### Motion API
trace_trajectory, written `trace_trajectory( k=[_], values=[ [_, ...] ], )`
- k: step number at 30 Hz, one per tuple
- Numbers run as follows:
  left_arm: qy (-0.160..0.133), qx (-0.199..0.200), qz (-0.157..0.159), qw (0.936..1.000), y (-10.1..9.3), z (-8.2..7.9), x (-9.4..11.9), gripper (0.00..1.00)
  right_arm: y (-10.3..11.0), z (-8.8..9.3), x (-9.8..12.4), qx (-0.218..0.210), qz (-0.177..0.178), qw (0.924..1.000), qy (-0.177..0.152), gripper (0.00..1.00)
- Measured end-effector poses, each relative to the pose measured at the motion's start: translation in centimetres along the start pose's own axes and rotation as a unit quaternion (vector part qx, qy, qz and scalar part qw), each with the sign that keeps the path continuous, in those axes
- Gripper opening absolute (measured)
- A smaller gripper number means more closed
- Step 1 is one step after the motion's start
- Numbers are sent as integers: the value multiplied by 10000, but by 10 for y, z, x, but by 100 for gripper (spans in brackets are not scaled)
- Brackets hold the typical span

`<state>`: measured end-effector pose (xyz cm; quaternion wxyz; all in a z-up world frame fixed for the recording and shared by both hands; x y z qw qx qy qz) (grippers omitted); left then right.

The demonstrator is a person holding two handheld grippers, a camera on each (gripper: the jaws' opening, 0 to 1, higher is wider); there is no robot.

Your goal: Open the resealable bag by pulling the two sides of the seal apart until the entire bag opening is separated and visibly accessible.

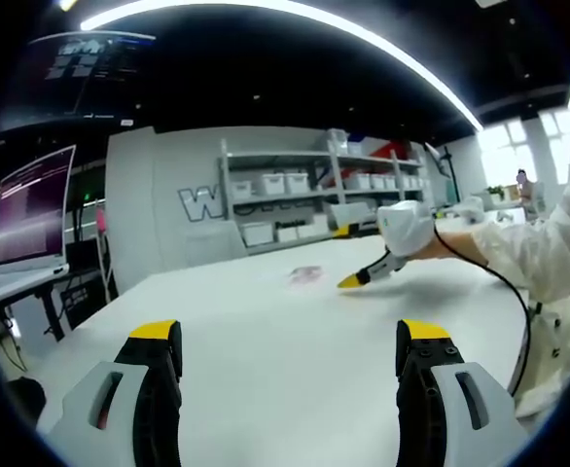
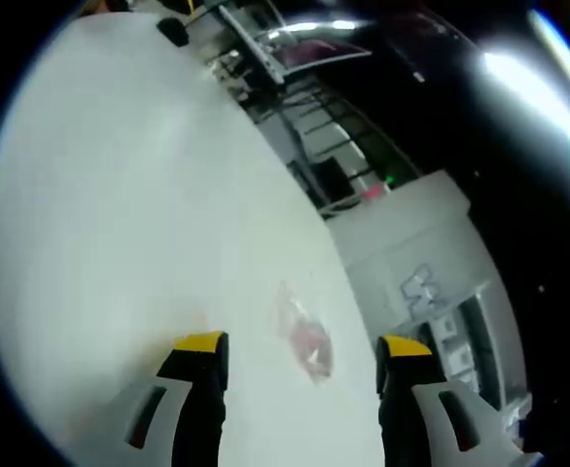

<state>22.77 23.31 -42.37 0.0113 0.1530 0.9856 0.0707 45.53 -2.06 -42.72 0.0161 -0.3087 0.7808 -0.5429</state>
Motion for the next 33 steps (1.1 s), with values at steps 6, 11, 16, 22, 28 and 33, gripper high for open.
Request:
trace_trajectory(
  k=[6, 11, 16, 22, 28, 33],
  values=[
    [23, 2, 4, 10000, 0, 1, 0, 90, -1, 0, -4, 94, -16, 9999, 38, 60],
    [21, 10, -14, 10000, 2, 1, 0, 90, -1, -1, -5, 206, 18, 9998, 69, 59],
    [29, 18, -23, 10000, 2, 2, 0, 90, -1, 0, -7, 260, 3, 9996, 94, 59],
    [37, 23, -5, 10000, 1, 3, 0, 90, -1, 2, -10, 261, -8, 9996, 143, 58],
    [36, 35, -22, 10000, 2, 3, 2, 90, -2, 3, -11, 215, 10, 9996, 169, 58],
    [27, 36, -36, 10000, 2, 3, 3, 90, -5, 4, -13, 190, 53, 9996, 197, 57]
  ],
)
Point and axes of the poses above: the point that each gripper's makers call its tool centre point, and the gripper's own axes: x roughly backward along the fingers, y roughly to its left, z roughly out of its underside, the point moved 8 cm from there along x, roughly backward along the fingers, and after that the axes turned 4 degrees about -z, right-handed, at the moved point
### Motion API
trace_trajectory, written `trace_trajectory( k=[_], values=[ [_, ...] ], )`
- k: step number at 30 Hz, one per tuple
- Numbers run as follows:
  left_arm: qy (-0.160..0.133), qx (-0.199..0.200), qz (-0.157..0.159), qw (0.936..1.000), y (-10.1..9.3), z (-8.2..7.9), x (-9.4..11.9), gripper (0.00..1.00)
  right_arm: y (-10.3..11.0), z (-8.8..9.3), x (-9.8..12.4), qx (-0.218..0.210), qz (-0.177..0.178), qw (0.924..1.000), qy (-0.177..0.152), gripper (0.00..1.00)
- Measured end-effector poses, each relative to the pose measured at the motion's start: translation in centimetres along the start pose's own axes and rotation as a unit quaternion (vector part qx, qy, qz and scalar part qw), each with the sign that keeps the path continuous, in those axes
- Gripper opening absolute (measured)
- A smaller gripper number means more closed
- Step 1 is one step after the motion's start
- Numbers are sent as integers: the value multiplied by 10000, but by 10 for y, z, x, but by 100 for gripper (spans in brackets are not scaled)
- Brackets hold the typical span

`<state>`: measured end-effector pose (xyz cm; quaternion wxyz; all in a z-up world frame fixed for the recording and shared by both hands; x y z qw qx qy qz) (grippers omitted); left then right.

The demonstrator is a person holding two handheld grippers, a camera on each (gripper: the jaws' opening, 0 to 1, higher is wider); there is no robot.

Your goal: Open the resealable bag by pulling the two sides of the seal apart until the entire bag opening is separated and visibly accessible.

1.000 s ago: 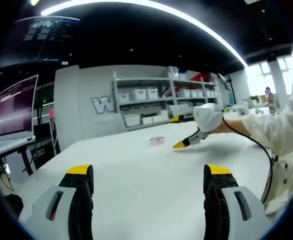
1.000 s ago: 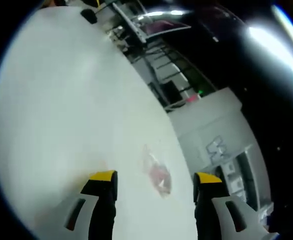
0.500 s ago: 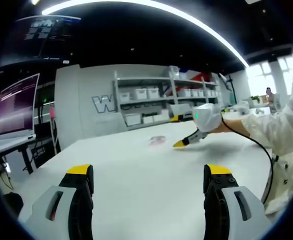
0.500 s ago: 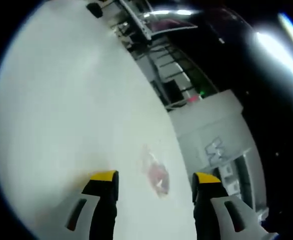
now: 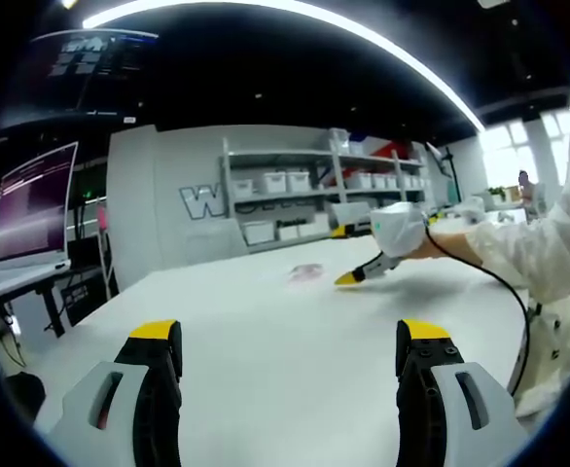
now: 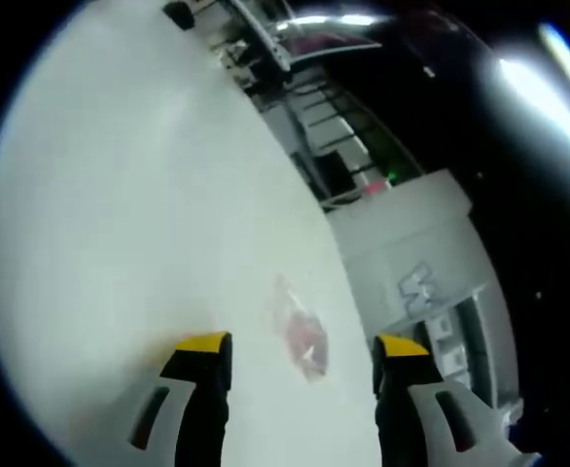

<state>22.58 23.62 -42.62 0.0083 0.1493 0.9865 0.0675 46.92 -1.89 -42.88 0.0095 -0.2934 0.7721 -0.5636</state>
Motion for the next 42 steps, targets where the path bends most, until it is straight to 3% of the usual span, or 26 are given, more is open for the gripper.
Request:
trace_trajectory(
  k=[42],
  values=[
    [-13, -27, 12, 10000, 0, -2, 0, 90, -6, -1, -18, -51, 44, 10000, 55, 55]
  ],
)
Point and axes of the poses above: the point that each gripper's makers call its tool centre point, and the gripper's own axes: x roughly backward along the fingers, y roughly to its left, z roughly out of its underside, the point moved 8 cm from there along x, roughly backward along the fingers, and after that the axes turned 4 degrees about -z, right-handed, at the moved point
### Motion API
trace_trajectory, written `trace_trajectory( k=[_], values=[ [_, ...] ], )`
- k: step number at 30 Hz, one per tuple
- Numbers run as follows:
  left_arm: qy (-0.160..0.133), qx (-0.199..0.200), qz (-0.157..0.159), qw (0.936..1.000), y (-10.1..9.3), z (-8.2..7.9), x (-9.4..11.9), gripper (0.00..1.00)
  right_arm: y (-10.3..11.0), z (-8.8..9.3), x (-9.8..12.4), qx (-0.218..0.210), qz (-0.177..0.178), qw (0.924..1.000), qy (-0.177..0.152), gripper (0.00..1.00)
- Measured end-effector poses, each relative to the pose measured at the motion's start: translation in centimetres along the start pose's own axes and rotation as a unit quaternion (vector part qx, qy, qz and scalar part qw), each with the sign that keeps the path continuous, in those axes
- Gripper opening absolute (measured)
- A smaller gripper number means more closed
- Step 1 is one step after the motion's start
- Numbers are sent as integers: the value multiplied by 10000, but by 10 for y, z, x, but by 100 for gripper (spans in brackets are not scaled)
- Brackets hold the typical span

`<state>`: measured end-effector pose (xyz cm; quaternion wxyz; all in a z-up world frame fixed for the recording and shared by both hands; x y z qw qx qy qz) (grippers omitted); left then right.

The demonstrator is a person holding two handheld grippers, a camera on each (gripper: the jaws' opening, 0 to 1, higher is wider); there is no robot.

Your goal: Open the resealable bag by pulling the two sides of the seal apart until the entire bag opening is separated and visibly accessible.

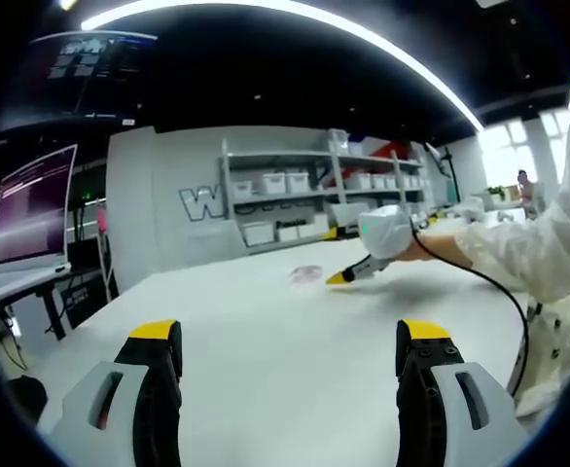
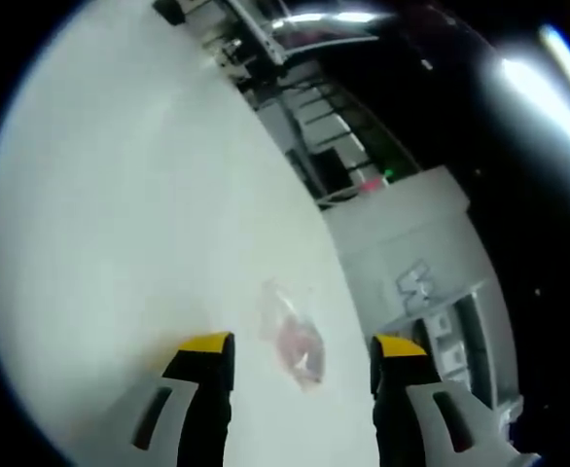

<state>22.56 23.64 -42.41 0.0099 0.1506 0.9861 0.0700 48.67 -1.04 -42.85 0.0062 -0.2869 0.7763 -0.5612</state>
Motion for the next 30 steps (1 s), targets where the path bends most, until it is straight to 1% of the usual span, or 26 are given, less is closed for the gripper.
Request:
trace_trajectory(
  k=[5, 15, 24, 30],
  values=[
    [4, 1, 9, 10000, 0, 0, 1, 90, -1, 0, -1, -68, 28, 10000, 7, 55],
    [6, -12, 0, 10000, 0, 0, 1, 90, -1, -1, -2, -31, 56, 10000, 6, 55],
    [17, -3, -7, 10000, 0, 1, 1, 90, 2, -1, -6, -7, 7, 10000, 4, 54],
    [18, 10, -21, 10000, 2, 1, 1, 90, -1, -2, -10, -7, 48, 10000, 5, 53]
  ],
)
Point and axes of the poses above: the point that each gripper's makers call its tool centre point, and the gripper's own axes: x roughly backward along the fingers, y roughly to its left, z roughly out of its underside, the point moved 8 cm from there along x, roughly backward along the fingers, and after that the axes turned 4 degrees about -z, right-handed, at the moved point
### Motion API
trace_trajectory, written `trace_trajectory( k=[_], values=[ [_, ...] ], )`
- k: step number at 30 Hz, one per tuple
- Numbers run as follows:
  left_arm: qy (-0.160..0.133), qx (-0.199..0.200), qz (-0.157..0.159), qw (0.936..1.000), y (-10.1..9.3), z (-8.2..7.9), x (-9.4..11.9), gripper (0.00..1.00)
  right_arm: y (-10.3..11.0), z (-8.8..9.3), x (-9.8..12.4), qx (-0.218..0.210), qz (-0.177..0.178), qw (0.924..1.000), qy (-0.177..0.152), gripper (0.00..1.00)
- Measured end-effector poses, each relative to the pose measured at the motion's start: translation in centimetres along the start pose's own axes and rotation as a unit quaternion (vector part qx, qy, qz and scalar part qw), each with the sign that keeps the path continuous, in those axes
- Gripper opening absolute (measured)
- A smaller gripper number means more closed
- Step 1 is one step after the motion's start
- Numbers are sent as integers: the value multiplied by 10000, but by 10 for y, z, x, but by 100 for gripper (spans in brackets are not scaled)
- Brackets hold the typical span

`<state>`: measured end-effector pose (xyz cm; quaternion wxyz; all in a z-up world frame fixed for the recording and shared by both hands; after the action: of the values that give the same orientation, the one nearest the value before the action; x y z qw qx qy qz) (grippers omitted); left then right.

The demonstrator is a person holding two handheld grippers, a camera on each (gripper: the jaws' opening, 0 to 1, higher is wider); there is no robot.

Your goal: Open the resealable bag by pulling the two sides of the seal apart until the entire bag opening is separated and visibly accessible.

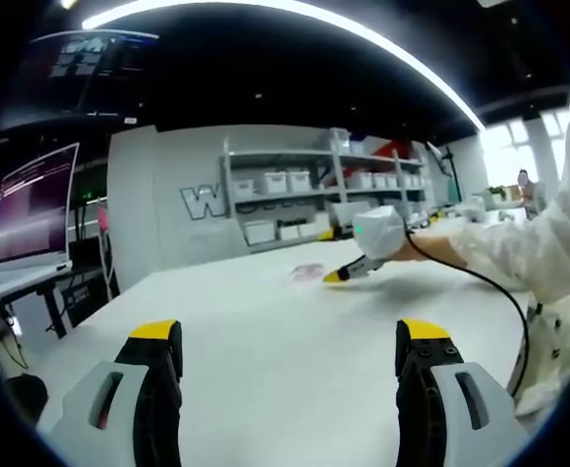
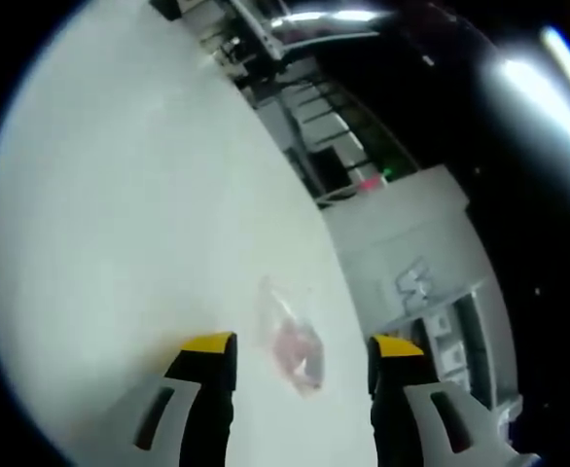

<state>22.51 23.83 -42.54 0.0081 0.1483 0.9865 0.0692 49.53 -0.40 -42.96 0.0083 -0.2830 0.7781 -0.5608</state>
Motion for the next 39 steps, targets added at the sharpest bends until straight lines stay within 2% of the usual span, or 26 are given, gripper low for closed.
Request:
trace_trajectory(
  k=[39],
  values=[
    [83, 56, -27, 9999, 5, 7, -4, 90, 1, 1, -24, 16, -56, 10000, 57, 49]
  ],
)
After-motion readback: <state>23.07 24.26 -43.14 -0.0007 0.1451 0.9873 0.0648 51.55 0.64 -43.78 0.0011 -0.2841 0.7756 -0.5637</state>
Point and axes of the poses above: the point that each gripper's makers call its tool centre point, and the gripper's own axes: x roughly backward along the fingers, y roughly to its left, z roughly out of its underside, the point moved 8 cm from there along x, roughly backward along the fingers, and after that the axes turned 4 degrees about -z, right-handed, at the moved point
